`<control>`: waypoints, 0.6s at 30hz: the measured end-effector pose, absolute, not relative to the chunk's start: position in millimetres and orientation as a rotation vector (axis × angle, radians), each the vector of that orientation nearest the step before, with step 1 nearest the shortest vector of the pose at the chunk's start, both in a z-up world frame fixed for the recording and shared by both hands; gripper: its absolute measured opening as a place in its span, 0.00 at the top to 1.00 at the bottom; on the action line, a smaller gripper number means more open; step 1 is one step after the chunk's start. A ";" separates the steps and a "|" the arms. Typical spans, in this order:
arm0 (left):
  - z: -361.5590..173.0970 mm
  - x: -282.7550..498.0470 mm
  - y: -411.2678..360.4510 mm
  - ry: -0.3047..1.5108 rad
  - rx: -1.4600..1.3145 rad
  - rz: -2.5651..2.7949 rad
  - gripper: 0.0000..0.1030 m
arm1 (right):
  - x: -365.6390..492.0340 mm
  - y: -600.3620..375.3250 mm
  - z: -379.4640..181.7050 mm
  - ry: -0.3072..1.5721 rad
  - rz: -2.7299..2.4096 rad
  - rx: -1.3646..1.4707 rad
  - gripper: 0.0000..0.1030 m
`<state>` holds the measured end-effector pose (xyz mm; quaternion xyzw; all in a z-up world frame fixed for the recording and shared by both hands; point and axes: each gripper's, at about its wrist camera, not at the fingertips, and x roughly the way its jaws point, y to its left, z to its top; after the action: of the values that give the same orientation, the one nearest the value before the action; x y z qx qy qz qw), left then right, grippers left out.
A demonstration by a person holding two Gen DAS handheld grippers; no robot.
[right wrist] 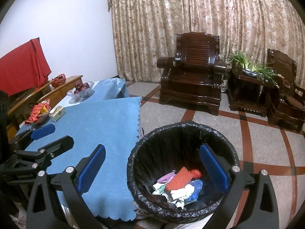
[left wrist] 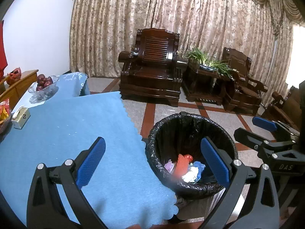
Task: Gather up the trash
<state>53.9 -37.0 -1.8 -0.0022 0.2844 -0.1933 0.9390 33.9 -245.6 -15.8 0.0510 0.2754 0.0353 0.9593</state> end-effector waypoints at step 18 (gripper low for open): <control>2.1 52.4 -28.8 0.575 -0.011 -0.388 0.05 | 32.4 -242.3 -13.1 0.554 0.071 0.096 0.06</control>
<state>52.4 -28.8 2.1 -0.0056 0.2816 -0.1901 0.9405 32.4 -242.3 -13.1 0.0476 0.2733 0.0350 0.9601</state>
